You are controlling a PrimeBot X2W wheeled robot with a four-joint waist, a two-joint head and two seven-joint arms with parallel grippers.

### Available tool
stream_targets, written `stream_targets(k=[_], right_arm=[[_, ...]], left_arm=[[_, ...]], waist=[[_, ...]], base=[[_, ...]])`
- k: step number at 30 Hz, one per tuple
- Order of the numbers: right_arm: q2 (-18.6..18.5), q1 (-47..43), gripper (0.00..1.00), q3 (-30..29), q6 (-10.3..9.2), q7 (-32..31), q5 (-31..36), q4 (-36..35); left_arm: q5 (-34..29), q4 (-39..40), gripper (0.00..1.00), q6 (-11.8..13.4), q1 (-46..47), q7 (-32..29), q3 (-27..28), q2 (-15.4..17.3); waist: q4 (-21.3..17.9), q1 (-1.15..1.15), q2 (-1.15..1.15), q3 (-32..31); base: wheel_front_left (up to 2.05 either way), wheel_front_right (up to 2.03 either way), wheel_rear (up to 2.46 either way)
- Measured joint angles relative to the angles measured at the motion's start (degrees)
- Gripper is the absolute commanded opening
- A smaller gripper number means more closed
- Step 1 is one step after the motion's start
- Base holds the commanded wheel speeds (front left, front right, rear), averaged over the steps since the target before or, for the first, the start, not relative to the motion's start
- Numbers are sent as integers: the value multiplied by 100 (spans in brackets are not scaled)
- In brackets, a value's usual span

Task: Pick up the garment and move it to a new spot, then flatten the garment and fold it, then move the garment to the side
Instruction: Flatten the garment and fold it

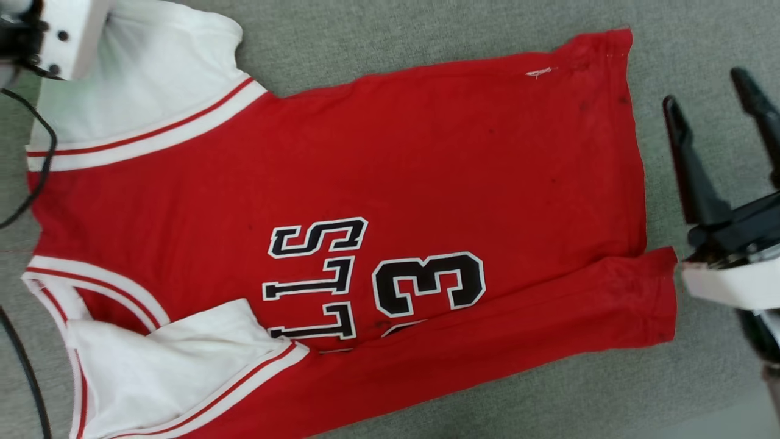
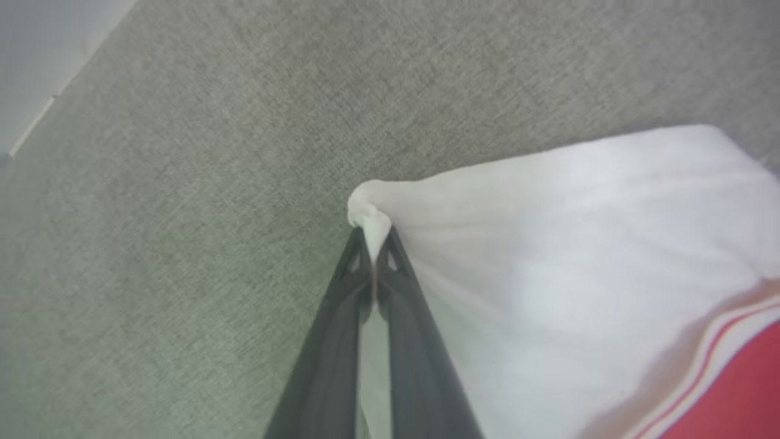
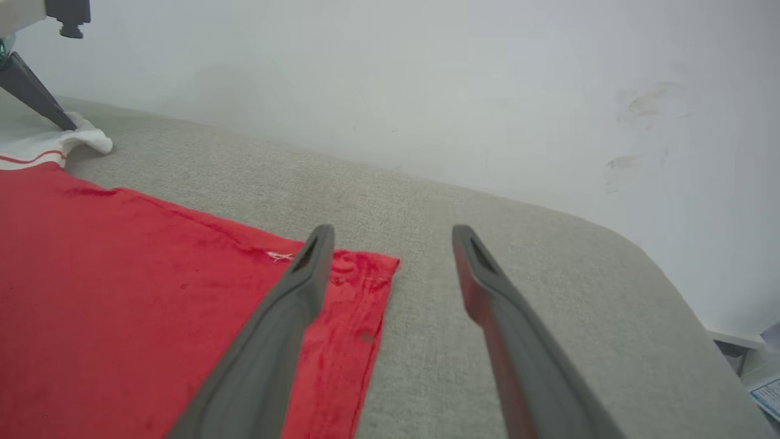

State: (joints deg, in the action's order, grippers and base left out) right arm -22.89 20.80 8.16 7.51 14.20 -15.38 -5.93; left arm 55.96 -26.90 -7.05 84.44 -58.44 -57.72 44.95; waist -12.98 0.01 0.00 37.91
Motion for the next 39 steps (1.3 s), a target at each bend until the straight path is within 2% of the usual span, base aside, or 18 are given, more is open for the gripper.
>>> stream_targets(k=[4, 7, 11, 16, 19, 23, 27, 31, 35, 39], right_arm=[[-381, 366, 100, -66, 0, -305, 36, -41], [-872, 691, 100, 130, 0, -947, -36, -91], [-1477, 1210, 100, 648, 0, -2279, -453, -163], [-2238, 2095, 100, 1634, 0, -4188, -1396, -8], [-2547, 2647, 100, 2215, 0, -5306, -1963, 245], [-2662, 3312, 100, 2757, 0, -6545, -2609, 725], [-2453, 3761, 100, 2896, 0, -7269, -3123, 1344], [-2150, 3964, 100, 2873, 0, -7537, -3275, 1994], [-1818, 3953, 100, 2830, 0, -7497, -3379, 2527], [-1809, 3917, 100, 2927, -1, -7390, -3457, 2633]], left_arm=[[30, 68, 0, -13, -108, 221, -132, -63], [25, 246, 0, -27, -119, 382, -290, -110], [120, 552, 0, -29, -122, 600, -503, -171], [243, 866, 0, -30, -124, 827, -727, -200], [286, 1015, 0, -30, -109, 925, -867, -244], [379, 1112, 0, -30, -11, 1111, -912, -320], [380, 1210, 0, -30, 120, 1243, -1037, -396], [424, 1254, 0, -30, 230, 1379, -1109, -427], [436, 1266, 0, -30, 305, 1488, -1202, -438], [468, 1254, 0, -30, 318, 1584, -1282, -415]], waist=[[99, 0, 0, -224], [205, 0, 0, -429], [379, 0, 0, -675], [631, 0, 0, -865], [772, 0, 0, -908], [944, 0, 0, -871], [1094, 0, 0, -758], [1246, 0, 0, -636], [1365, 0, 0, -517], [1431, -1, 0, -446]], base=[[0, 0, 0], [0, 0, 0], [0, 0, 0], [0, 0, 0], [0, 0, 0], [0, 0, 0], [0, 0, 0], [0, 0, 0], [0, 0, 0], [0, 0, 0]])
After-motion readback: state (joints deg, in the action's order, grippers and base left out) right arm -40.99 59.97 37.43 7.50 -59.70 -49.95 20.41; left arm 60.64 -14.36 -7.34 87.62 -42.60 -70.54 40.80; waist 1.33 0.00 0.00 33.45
